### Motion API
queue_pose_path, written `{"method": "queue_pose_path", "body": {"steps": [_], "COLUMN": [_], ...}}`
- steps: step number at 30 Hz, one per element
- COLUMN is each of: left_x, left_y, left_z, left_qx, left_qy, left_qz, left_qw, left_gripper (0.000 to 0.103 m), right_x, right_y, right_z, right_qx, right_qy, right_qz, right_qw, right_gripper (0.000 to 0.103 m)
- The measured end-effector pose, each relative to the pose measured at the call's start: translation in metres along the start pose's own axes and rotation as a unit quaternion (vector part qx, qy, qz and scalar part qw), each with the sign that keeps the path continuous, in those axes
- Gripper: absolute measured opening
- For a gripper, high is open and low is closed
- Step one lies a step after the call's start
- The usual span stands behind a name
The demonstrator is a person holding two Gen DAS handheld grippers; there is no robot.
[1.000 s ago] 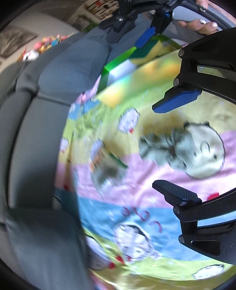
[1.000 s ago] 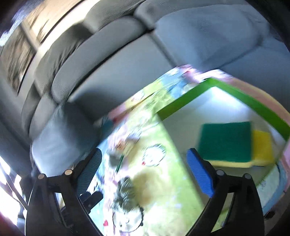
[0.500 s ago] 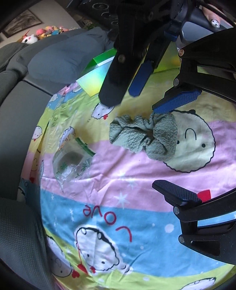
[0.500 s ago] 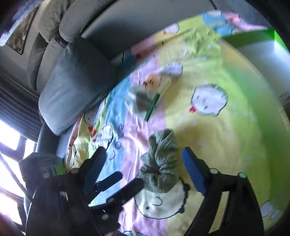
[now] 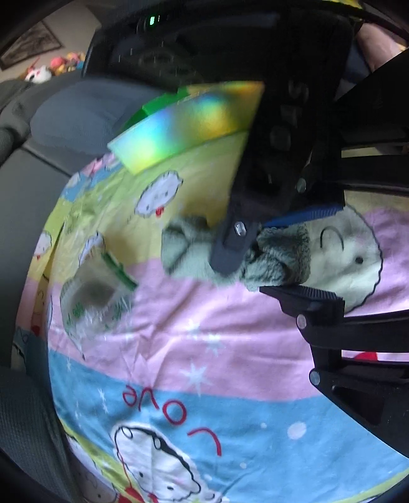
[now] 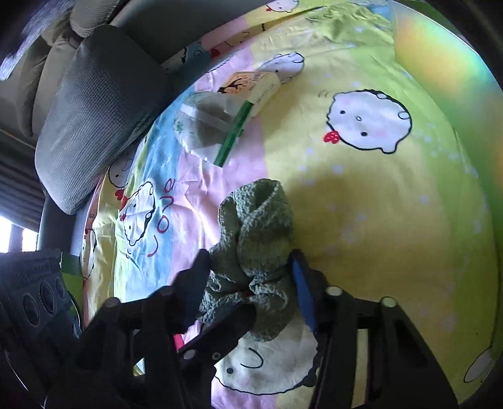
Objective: Organize objects
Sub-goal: 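Grasp the grey-green towel with the right gripper and lift it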
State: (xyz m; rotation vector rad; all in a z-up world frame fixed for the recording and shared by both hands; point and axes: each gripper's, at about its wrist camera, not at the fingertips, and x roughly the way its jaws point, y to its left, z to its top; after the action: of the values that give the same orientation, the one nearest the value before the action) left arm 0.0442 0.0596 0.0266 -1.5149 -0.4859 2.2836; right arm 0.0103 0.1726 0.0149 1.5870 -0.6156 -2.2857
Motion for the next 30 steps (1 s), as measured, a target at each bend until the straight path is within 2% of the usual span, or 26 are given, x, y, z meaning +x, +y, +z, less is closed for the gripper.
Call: {"method": "queue_pose_path", "body": {"steps": [3, 6, 15, 30], "left_x": [-0.007, -0.011, -0.042, -0.061], "left_y": [-0.010, -0.014, -0.027, -0.041], "left_z": [-0.003, -0.001, 0.003, 0.003], "left_qx": [0.027, 0.031, 0.052, 0.069], "left_qy": [-0.019, -0.029, -0.094, -0.135], "left_qz": [0.010, 0.005, -0.004, -0.014], "left_qw": [0.9994, 0.9991, 0.9942, 0.9884], "left_gripper": [0.034, 0.034, 0.034, 0.034], "right_x": [0.003, -0.005, -0.037, -0.062], "right_y": [0.004, 0.007, 0.020, 0.028], "right_z": [-0.005, -0.007, -0.004, -0.002], "right_qx": [-0.004, -0.011, -0.025, -0.037], "right_qy": [0.013, -0.002, -0.054, -0.097], "right_qz": [0.022, 0.020, 0.062, 0.078], "right_qw": [1.000, 1.000, 0.996, 0.992], "right_gripper": [0.033, 0.032, 0.034, 0.034]}}
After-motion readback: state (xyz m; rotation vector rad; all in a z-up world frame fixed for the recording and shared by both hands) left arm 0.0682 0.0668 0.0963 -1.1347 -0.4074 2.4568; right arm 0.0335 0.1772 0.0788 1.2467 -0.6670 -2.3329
